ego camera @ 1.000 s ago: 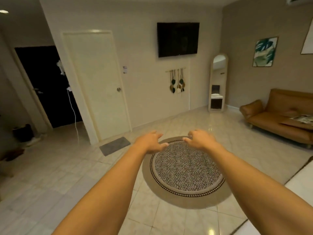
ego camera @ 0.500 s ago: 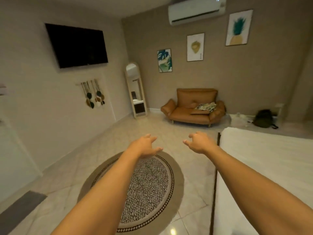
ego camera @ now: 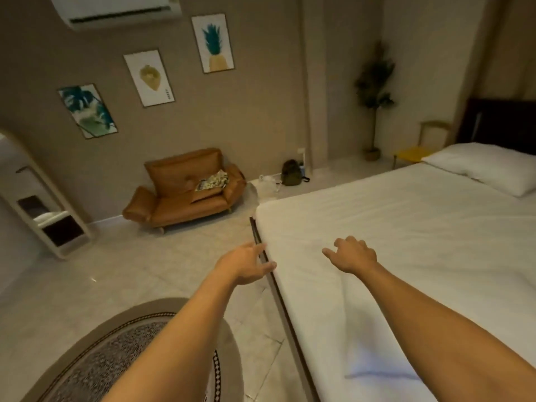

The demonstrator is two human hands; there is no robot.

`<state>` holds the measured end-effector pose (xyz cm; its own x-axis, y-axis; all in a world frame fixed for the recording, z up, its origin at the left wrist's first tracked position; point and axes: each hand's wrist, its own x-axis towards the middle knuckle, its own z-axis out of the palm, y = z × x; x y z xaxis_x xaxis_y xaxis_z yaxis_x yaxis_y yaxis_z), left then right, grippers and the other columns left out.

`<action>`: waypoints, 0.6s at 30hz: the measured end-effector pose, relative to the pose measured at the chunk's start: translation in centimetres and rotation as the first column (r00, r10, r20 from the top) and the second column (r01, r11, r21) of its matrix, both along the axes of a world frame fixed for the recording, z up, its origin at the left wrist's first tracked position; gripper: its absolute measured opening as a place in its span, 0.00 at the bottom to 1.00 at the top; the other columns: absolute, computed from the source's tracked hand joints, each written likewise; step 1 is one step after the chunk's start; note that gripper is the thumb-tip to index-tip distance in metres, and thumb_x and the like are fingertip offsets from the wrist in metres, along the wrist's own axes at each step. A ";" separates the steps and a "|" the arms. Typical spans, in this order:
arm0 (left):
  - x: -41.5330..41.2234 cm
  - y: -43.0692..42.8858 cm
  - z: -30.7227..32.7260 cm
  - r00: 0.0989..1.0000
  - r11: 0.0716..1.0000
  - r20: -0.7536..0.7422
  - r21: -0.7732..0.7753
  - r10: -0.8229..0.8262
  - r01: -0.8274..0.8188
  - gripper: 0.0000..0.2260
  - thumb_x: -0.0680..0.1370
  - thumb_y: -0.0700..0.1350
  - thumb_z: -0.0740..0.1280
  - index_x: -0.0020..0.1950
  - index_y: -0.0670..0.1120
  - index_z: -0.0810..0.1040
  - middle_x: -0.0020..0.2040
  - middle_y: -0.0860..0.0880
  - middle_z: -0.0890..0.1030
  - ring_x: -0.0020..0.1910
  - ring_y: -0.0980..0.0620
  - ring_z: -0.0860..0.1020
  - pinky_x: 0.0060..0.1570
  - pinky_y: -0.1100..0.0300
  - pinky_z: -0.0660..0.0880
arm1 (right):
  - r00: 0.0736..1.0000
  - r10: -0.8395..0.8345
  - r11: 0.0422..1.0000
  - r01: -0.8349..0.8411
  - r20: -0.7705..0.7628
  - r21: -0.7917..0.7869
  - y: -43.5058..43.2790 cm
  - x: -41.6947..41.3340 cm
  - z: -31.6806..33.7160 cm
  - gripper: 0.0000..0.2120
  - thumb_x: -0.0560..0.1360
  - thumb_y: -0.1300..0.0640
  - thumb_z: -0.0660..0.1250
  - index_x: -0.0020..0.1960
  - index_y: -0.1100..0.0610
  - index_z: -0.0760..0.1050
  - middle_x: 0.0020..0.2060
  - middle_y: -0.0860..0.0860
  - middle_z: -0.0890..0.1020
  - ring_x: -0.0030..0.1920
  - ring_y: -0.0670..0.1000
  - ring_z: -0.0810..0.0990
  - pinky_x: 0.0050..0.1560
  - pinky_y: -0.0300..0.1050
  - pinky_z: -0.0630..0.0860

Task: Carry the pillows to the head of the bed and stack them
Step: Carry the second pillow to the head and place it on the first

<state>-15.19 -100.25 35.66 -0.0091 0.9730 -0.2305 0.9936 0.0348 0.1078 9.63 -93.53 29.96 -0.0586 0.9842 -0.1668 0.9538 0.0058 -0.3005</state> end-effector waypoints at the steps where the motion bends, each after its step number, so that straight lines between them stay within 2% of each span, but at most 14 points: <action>1: 0.5 1.5 -0.5 0.999 0.999 0.001 -0.010 -0.038 0.038 0.34 0.78 0.66 0.58 0.80 0.55 0.55 0.81 0.50 0.54 0.78 0.47 0.59 0.72 0.50 0.60 | 0.999 -0.042 0.999 0.042 -0.002 -0.013 0.4 0.7 -0.7 0.31 0.78 0.35 0.53 0.73 0.53 0.67 0.71 0.55 0.69 0.70 0.61 0.67 0.64 0.55 0.67; 6: 3.6 9.5 -2.2 0.970 0.969 0.008 -0.040 -0.242 0.242 0.35 0.77 0.68 0.57 0.80 0.56 0.54 0.81 0.51 0.51 0.78 0.48 0.58 0.73 0.49 0.61 | 0.970 -0.241 0.969 0.240 -0.013 -0.065 2.2 4.0 -2.6 0.31 0.78 0.34 0.53 0.73 0.53 0.67 0.71 0.55 0.68 0.69 0.60 0.67 0.63 0.55 0.67; 10: 7.2 15.1 -3.9 0.911 0.909 0.036 -0.060 -0.411 0.412 0.34 0.77 0.68 0.57 0.80 0.57 0.54 0.81 0.51 0.52 0.78 0.48 0.58 0.73 0.48 0.61 | 0.905 -0.425 0.903 0.422 -0.026 -0.085 2.8 7.1 -4.3 0.31 0.78 0.35 0.52 0.73 0.52 0.66 0.72 0.55 0.67 0.70 0.60 0.66 0.63 0.54 0.66; 13: 10.1 18.9 -5.5 0.841 0.837 0.056 -0.076 -0.538 0.541 0.34 0.77 0.68 0.57 0.80 0.56 0.54 0.81 0.51 0.53 0.78 0.48 0.58 0.73 0.47 0.60 | 0.816 -0.577 0.814 0.571 -0.033 -0.107 2.2 9.2 -5.5 0.31 0.78 0.35 0.53 0.74 0.53 0.65 0.72 0.56 0.67 0.70 0.61 0.66 0.64 0.54 0.65; 18: 13.8 23.8 -7.4 0.717 0.708 0.093 -0.110 -0.691 0.697 0.34 0.77 0.67 0.59 0.80 0.55 0.55 0.80 0.48 0.59 0.77 0.47 0.60 0.71 0.48 0.62 | 0.608 -0.791 0.609 0.775 -0.067 -0.167 0.6 10.7 -7.6 0.32 0.77 0.35 0.54 0.76 0.51 0.61 0.73 0.56 0.64 0.70 0.62 0.65 0.65 0.56 0.67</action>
